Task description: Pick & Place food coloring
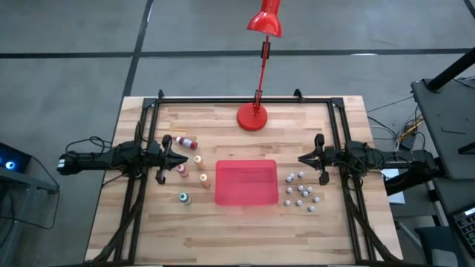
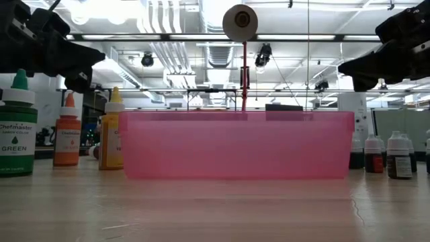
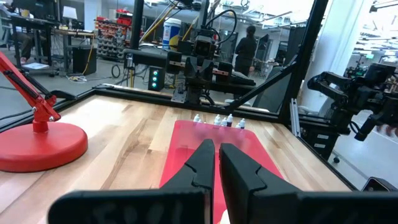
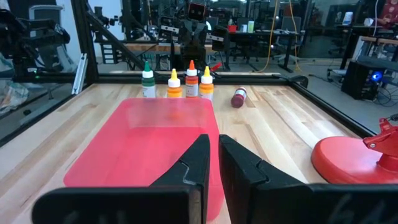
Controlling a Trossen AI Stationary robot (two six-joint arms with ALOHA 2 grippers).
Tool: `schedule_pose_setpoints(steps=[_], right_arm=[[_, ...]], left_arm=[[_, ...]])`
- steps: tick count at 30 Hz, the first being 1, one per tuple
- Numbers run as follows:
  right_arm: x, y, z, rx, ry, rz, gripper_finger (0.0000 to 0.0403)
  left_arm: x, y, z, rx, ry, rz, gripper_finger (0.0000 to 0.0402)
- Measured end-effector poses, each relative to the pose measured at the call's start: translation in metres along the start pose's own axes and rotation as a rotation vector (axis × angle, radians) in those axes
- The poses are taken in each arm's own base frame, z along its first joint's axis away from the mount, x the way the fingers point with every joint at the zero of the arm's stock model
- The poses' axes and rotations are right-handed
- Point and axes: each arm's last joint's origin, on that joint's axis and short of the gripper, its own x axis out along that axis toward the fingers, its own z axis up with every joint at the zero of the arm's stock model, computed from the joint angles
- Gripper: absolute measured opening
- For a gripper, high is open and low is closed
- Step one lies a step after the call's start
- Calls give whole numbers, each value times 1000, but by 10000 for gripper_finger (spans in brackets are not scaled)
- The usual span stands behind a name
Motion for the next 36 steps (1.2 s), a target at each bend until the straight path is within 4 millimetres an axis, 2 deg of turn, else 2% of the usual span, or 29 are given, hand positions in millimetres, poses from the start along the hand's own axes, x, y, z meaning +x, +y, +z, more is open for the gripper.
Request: schedule_pose_setpoints(steps=[19, 28, 36], right_arm=[[0, 0, 0, 0, 0, 0, 29], [0, 0, 4, 3, -41, 0, 29], [-3, 0, 22, 31, -233, 7, 29]], left_arm=[[0, 0, 1, 21, -16, -3, 0], [-2, -3, 18, 12, -188, -31, 0], [-5, -5, 31, -1, -328, -58, 0]])
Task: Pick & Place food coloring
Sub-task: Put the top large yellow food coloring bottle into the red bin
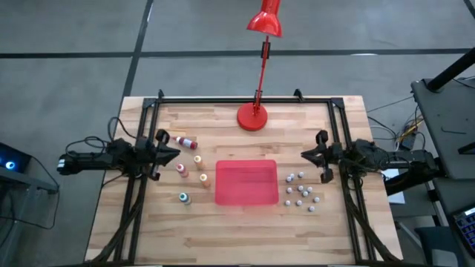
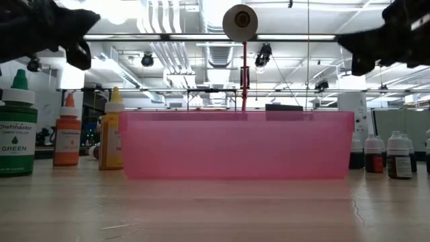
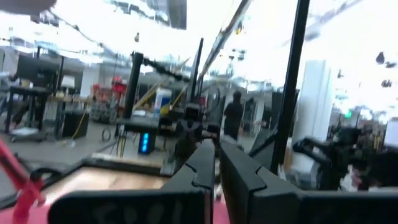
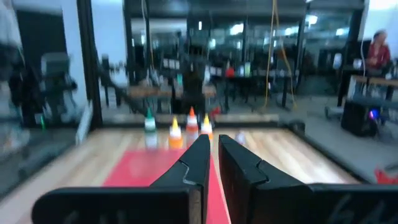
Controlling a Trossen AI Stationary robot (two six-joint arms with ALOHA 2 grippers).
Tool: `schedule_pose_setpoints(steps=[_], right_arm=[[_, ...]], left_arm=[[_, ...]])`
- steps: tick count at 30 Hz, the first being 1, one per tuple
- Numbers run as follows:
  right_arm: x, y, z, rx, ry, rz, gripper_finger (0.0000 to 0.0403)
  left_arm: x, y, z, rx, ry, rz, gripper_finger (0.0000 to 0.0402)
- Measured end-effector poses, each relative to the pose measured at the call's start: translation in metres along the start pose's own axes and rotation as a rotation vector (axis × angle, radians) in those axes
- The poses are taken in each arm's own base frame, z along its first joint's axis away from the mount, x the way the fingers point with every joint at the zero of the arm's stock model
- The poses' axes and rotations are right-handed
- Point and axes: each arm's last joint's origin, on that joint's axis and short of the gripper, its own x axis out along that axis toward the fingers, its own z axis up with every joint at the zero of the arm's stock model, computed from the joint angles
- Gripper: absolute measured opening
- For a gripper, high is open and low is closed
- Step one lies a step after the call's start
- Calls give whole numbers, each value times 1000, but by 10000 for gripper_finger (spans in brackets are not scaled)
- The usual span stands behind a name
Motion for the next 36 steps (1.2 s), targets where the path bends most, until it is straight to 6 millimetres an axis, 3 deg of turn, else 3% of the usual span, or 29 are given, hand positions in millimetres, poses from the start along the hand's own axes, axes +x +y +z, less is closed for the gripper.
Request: schedule_pose_setpoints(steps=[16, 25, 36], right_arm=[[-12, 2, 47, 66, -511, 41, 29], [-14, 2, 49, 69, -533, 44, 29], [-9, 2, 40, 164, -420, 54, 29]], left_arm=[[-6, -6, 34, -17, -355, -68, 0], [-12, -8, 46, -37, -490, -100, 0], [-4, -6, 33, -143, -343, -89, 0]])
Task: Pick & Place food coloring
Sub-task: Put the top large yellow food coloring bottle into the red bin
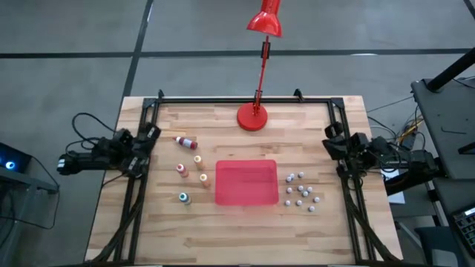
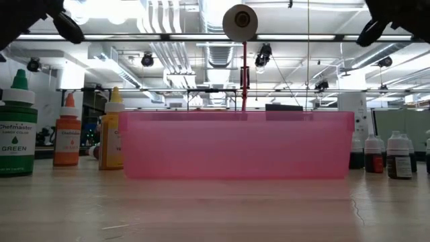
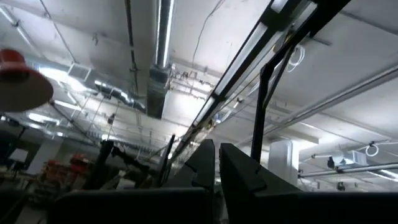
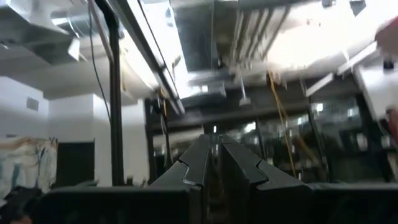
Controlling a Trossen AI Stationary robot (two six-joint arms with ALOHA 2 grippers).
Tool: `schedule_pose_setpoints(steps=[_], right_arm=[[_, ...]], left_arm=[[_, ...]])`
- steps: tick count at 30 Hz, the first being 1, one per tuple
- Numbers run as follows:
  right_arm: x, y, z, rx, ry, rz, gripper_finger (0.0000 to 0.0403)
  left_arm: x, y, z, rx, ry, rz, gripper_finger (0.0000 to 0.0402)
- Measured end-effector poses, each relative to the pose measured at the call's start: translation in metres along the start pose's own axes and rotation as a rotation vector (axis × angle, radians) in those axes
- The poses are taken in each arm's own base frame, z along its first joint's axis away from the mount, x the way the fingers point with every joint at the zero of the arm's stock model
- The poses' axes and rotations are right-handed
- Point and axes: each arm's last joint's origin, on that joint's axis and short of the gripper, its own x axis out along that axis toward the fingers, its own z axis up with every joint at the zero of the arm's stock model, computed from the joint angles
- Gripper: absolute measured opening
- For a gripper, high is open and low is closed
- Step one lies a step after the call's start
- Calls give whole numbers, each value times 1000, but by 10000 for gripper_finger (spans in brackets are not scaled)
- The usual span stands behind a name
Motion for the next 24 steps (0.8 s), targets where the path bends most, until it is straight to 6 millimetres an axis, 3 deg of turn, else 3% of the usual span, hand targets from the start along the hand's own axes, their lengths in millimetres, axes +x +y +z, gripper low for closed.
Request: schedule_pose_setpoints(steps=[13, 24], right_arm=[[-10, -9, -42, 33, 444, -104, 29], [-13, -10, -48, 79, 512, -132, 29]], left_arm=[[-7, 14, -41, -152, 415, 177, 0], [-11, 17, -50, -202, 504, 241, 0]])
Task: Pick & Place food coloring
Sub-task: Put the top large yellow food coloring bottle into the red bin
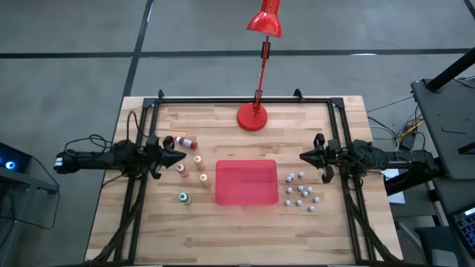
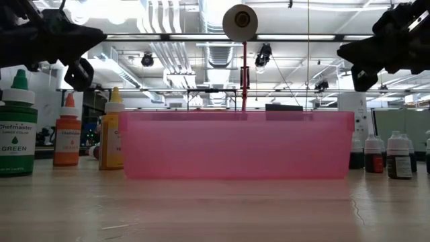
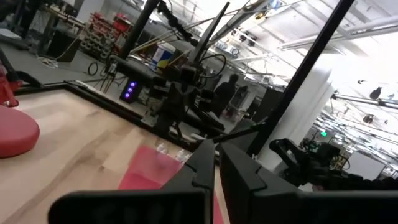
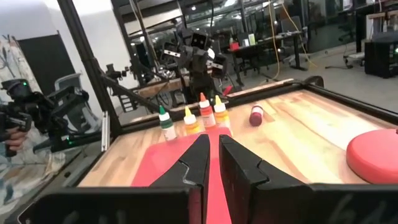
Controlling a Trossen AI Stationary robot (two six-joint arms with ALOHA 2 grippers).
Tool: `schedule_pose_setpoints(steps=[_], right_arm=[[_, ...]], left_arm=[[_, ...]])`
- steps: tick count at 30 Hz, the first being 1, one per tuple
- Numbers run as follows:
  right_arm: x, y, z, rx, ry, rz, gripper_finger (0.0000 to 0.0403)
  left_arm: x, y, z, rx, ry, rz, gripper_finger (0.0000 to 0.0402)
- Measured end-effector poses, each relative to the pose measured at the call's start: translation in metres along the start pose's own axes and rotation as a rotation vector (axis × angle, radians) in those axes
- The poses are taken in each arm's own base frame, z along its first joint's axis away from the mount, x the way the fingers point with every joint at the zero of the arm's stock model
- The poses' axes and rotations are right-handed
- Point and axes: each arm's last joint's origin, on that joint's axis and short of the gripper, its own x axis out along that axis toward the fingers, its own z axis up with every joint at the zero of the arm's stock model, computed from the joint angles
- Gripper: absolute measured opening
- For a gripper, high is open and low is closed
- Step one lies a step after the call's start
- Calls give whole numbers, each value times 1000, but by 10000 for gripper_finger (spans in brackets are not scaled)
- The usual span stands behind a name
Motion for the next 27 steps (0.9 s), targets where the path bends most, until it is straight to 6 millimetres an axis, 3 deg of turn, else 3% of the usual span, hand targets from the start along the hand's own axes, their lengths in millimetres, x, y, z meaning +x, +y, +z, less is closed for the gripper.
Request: schedule_pose_setpoints(steps=[5, 17, 27], right_arm=[[0, 2, 6, 3, -62, 19, 29], [-8, 11, 36, -14, -389, 113, 29], [-11, 13, 43, -7, -462, 137, 29]], left_arm=[[0, -3, 6, -39, -68, -14, 0], [-3, -11, 21, -26, -229, -100, 0], [-6, -17, 30, -28, -320, -155, 0]])
